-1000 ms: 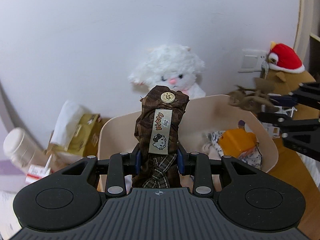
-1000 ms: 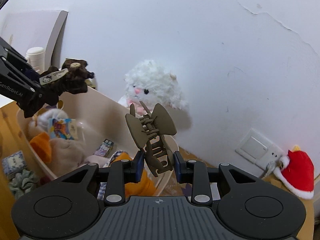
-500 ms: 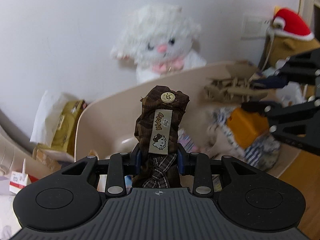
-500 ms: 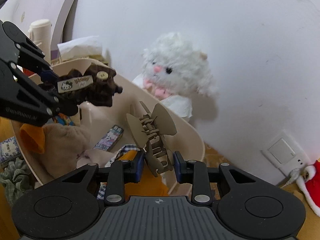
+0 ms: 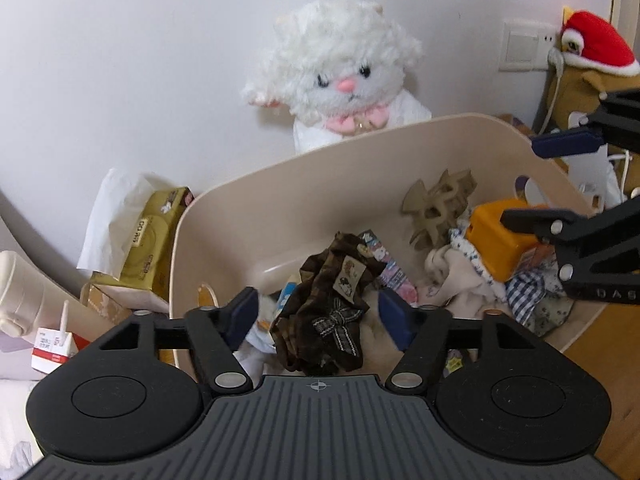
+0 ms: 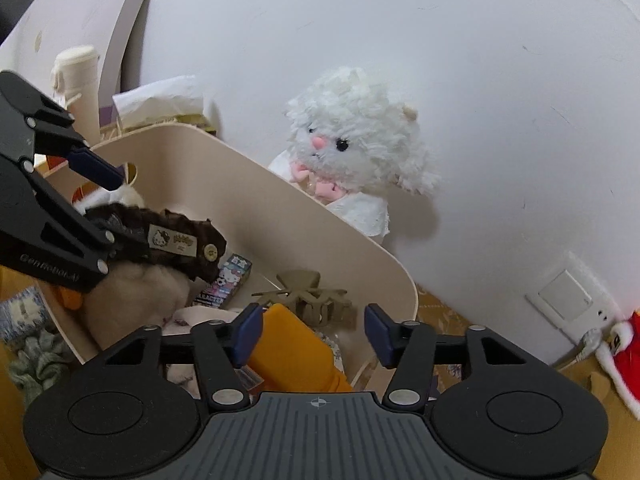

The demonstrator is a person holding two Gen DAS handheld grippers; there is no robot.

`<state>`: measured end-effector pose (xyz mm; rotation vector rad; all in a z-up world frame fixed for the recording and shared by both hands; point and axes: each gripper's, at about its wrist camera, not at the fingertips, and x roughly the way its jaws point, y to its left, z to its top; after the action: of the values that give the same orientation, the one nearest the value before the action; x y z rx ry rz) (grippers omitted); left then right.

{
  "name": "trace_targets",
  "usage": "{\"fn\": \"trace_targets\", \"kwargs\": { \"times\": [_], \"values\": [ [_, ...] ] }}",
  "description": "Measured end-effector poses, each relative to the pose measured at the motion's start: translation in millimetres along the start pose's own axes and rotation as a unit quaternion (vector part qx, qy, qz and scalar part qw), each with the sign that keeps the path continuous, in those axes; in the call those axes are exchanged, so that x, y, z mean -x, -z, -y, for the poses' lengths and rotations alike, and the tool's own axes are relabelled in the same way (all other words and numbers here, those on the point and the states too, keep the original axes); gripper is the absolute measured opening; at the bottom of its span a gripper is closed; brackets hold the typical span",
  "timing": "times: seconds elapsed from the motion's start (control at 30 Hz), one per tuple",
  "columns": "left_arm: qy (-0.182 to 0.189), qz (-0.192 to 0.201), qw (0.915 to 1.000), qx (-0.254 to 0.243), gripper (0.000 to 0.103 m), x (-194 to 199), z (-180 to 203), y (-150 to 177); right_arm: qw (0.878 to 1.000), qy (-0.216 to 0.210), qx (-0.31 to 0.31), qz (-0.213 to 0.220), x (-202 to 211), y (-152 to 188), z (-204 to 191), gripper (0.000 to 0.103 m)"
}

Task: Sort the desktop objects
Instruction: 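Carry the brown cloth and beige claw clip over the basket with both grippers, then open both grippers to drop the items into the basket and withdraw, then grasp the blue-and-white tissue pack with the left gripper while the right grasps the green plaid scrunchie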

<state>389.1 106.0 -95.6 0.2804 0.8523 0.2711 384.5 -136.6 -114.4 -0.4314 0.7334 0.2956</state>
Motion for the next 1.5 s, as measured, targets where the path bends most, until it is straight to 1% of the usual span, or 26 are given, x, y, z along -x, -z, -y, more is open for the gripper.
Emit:
{"fn": "trace_targets", "kwargs": {
  "times": [0.1,0.23,0.3,0.57,0.67,0.8,0.97,1.13,1.23,1.5],
  "values": [
    [0.006,0.006,0.9999,0.011,0.075,8.5,-2.0,-0.8,1.000,0.001,-0.019,0.005,9.4,-1.0,0.3,0.074],
    [0.005,0.019,0.9997,0.017,0.075,23.4,-3.7,2.0,0.999,0.000,-0.047,0.015,26.0,-2.8,-0.3,0.082],
    [0.001,0.027,0.9994,0.021,0.075,31.8,-4.6,5.2,0.998,0.001,-0.061,0.020,35.9,-2.8,-0.2,0.094],
    [0.009,0.040,0.9986,0.033,0.075,64.4,-12.7,24.1,0.995,-0.007,-0.093,0.037,79.0,3.4,-3.3,0.101],
    [0.014,0.042,0.9983,0.038,0.075,77.5,-16.7,32.8,0.994,-0.010,-0.102,0.047,97.5,8.8,-8.7,0.103],
    [0.019,0.047,0.9981,0.036,0.075,94.3,-20.2,44.8,0.993,-0.011,-0.111,0.049,116.9,16.0,-15.4,0.103],
    [0.012,0.053,0.9982,0.026,0.075,112.2,-23.9,68.0,0.989,0.001,-0.141,0.053,134.4,33.9,-22.8,0.103],
    [0.015,0.037,0.9988,0.028,0.075,118.8,-30.4,93.3,0.986,0.003,-0.161,0.033,142.4,57.1,-34.7,0.103],
    [0.016,0.025,0.9991,0.030,0.075,119.6,-31.9,108.5,0.982,-0.008,-0.187,0.023,145.8,71.6,-41.2,0.103],
    [0.023,0.001,0.9991,0.035,0.075,119.3,-33.6,139.9,0.974,-0.019,-0.223,-0.013,147.2,100.0,-55.1,0.103]
  ]
}}
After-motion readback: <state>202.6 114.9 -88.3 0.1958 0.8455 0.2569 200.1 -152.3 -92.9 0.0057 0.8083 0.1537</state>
